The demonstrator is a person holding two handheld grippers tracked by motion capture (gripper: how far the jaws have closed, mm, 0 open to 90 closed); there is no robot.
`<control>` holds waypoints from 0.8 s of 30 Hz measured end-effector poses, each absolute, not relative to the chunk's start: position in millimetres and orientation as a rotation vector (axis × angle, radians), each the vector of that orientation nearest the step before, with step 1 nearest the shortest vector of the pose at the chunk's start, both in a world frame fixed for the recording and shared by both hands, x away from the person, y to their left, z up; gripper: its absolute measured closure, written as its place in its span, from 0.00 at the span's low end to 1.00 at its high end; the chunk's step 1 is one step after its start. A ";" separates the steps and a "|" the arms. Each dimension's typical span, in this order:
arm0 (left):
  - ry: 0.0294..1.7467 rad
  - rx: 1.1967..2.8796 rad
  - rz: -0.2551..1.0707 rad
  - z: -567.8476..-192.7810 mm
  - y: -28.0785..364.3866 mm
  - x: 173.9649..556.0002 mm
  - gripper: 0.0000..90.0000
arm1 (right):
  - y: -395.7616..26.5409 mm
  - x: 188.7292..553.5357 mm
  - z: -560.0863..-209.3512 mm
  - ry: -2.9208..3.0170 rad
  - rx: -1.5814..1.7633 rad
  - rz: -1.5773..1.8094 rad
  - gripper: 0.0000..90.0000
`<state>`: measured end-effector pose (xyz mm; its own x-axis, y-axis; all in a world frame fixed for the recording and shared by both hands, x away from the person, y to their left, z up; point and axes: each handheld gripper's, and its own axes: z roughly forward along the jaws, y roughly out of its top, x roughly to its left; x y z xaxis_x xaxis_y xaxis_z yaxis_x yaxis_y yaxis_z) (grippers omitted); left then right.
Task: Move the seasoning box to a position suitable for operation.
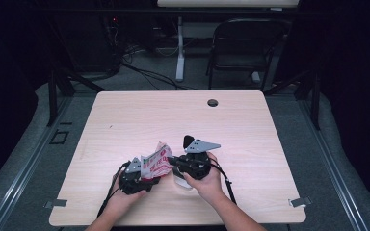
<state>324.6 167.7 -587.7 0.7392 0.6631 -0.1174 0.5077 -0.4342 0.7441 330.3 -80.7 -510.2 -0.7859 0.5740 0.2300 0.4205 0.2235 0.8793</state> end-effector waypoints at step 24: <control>0.795 2.217 0.583 -565.4 166.4 317.8 0.66 | -89.6 328.3 -507.8 2.343 0.926 1.628 0.94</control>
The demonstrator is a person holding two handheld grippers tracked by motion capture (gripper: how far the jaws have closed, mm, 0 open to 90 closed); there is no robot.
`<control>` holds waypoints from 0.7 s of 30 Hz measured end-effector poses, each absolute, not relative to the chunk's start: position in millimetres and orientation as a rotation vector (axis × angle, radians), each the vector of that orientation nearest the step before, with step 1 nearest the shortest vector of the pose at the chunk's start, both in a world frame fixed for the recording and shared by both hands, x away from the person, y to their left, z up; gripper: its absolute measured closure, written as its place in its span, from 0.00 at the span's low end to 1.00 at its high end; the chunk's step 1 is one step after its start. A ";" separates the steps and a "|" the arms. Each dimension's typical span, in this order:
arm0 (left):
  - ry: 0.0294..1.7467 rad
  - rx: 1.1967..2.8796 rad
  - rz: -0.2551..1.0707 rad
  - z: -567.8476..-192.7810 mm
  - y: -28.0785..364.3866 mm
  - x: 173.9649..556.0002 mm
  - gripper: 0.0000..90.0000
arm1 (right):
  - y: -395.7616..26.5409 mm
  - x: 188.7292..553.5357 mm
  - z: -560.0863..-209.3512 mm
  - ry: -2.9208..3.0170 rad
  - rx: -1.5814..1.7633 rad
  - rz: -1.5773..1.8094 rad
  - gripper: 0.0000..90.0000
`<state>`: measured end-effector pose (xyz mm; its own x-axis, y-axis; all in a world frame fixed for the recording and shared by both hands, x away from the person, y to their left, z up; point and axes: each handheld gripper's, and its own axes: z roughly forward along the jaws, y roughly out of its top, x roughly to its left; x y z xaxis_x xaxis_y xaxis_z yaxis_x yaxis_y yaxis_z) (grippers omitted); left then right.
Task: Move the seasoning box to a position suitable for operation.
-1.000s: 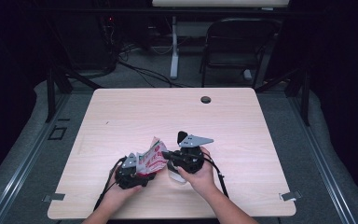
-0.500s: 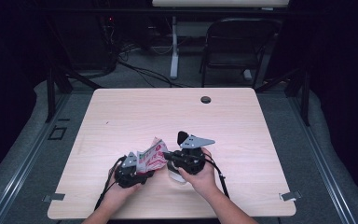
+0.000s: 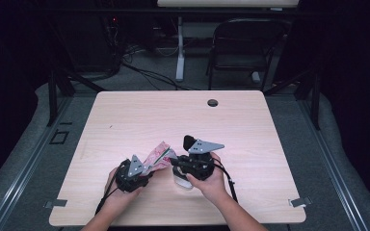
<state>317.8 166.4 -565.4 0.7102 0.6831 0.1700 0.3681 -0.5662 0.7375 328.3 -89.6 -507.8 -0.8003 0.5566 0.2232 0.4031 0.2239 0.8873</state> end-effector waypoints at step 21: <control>0.711 2.271 0.825 -557.4 162.9 313.7 0.66 | -101.6 322.8 -495.6 2.302 0.867 1.630 0.75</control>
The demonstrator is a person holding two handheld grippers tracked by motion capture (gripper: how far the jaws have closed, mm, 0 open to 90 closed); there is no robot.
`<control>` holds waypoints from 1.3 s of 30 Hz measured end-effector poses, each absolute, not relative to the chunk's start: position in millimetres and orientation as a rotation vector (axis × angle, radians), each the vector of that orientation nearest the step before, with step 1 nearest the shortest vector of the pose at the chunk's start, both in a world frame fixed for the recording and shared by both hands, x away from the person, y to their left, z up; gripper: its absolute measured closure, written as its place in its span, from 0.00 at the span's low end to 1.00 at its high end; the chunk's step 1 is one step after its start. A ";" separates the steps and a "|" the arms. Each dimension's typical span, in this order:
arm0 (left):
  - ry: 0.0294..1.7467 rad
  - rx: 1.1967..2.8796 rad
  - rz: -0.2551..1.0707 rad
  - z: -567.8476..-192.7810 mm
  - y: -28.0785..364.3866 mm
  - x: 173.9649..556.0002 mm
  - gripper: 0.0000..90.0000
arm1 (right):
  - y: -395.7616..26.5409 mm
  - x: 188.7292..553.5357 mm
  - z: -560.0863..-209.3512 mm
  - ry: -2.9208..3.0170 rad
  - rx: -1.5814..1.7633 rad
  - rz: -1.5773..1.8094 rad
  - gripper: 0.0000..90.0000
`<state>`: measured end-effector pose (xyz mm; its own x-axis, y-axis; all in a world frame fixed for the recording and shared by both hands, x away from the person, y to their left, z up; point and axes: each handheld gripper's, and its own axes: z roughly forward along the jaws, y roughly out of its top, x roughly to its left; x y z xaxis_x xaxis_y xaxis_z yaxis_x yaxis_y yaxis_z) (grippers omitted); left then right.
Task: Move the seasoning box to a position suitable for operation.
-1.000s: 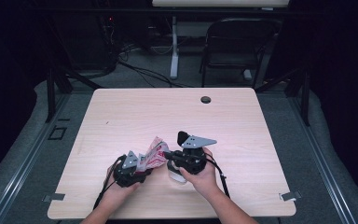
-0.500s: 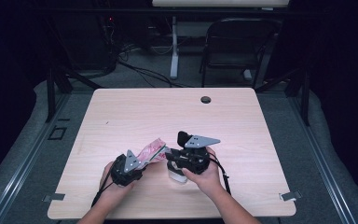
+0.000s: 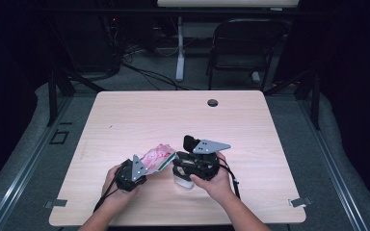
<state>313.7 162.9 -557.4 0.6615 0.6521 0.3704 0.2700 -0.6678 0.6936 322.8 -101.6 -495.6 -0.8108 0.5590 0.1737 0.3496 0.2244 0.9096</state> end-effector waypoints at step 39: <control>0.584 2.331 0.941 -554.7 154.1 312.6 0.67 | -98.2 309.5 -484.3 2.312 0.714 1.565 0.63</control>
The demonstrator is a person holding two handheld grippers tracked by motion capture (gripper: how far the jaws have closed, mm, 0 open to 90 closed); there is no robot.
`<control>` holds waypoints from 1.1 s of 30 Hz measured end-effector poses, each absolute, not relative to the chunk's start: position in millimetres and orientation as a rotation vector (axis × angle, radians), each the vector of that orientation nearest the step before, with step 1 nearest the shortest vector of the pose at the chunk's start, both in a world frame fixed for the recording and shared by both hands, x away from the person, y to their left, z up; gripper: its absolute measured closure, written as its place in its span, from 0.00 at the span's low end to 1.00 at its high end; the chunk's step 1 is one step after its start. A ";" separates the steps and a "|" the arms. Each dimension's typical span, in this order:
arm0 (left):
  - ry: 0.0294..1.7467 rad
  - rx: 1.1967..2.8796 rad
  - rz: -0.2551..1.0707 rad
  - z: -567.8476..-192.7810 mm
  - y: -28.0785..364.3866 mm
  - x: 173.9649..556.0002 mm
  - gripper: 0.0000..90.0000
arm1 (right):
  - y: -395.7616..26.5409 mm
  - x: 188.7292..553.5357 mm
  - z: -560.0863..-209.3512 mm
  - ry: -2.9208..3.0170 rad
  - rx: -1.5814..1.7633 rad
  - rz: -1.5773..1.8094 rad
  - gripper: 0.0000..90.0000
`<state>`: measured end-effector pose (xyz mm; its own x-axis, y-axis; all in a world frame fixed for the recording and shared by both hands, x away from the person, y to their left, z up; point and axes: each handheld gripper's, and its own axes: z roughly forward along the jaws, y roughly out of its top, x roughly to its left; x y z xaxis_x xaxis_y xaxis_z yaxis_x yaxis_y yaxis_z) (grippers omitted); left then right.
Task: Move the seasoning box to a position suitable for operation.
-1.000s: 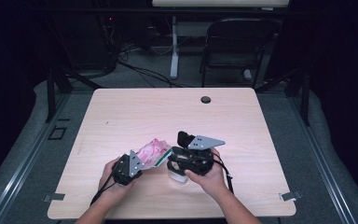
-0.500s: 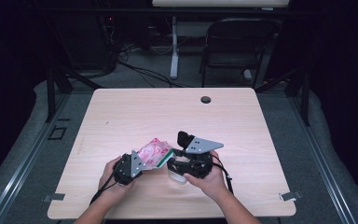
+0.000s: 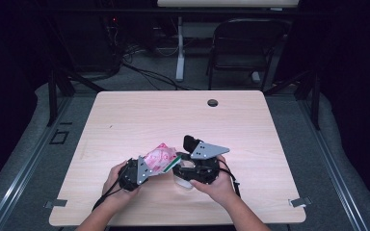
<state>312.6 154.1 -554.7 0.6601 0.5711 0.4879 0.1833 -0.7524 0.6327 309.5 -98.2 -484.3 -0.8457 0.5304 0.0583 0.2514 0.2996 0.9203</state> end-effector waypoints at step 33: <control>0.586 2.322 1.006 -550.7 154.0 313.4 0.68 | -92.0 302.2 -480.7 2.349 0.635 1.567 0.99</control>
